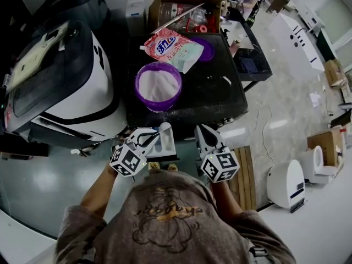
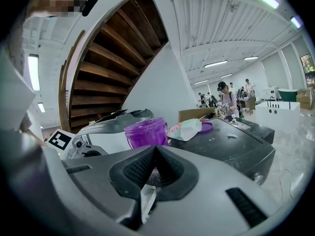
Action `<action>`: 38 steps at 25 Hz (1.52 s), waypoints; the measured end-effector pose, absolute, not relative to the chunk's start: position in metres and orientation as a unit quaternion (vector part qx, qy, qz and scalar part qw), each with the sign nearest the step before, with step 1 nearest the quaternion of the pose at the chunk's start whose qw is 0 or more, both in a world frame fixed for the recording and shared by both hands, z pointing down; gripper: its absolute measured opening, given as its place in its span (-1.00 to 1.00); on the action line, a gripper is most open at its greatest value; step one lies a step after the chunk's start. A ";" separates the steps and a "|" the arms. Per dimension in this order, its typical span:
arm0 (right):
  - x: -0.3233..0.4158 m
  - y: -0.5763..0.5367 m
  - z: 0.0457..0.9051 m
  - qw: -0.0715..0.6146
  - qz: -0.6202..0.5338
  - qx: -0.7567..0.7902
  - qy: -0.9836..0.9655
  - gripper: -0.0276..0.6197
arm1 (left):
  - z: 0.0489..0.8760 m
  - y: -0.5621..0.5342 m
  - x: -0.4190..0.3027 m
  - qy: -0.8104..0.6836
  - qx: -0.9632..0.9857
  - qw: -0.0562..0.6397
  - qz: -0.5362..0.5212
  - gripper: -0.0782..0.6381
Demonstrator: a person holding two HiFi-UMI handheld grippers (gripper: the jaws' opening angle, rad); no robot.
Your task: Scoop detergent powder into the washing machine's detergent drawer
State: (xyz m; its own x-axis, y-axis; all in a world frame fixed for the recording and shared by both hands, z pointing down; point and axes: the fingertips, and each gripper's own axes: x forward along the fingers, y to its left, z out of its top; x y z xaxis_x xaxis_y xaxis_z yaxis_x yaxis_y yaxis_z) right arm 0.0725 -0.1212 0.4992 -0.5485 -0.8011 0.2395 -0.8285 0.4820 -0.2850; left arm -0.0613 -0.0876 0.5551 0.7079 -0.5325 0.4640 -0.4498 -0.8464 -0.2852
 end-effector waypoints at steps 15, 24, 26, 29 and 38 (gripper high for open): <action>0.075 -0.120 0.501 0.049 0.173 0.473 -0.863 -0.91 | 0.522 -0.095 -0.095 0.385 -0.910 -0.054 -0.148 -0.71; 0.070 -0.121 0.503 0.062 0.157 0.466 -0.868 -0.91 | 0.511 -0.091 -0.127 0.449 -0.882 -0.088 -0.113 -0.71; 0.068 -0.121 0.505 0.063 0.158 0.464 -0.869 -0.91 | 0.511 -0.091 -0.135 0.464 -0.875 -0.093 -0.107 -0.71; 0.064 -0.120 0.507 0.065 0.158 0.461 -0.871 -0.91 | 0.511 -0.090 -0.147 0.486 -0.862 -0.101 -0.099 -0.71; 0.065 -0.119 0.518 0.071 0.159 0.468 -0.866 -0.91 | 0.513 -0.089 -0.176 0.524 -0.840 -0.108 -0.093 -0.71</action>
State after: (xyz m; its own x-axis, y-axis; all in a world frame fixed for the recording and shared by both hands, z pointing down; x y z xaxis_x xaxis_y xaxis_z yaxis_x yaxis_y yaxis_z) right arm 0.0648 -0.1186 0.5184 -0.5511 -0.7890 0.2716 -0.8340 0.5110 -0.2081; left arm -0.1762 -0.0894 0.5131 0.4345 -0.8594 0.2694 -0.8996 -0.4283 0.0847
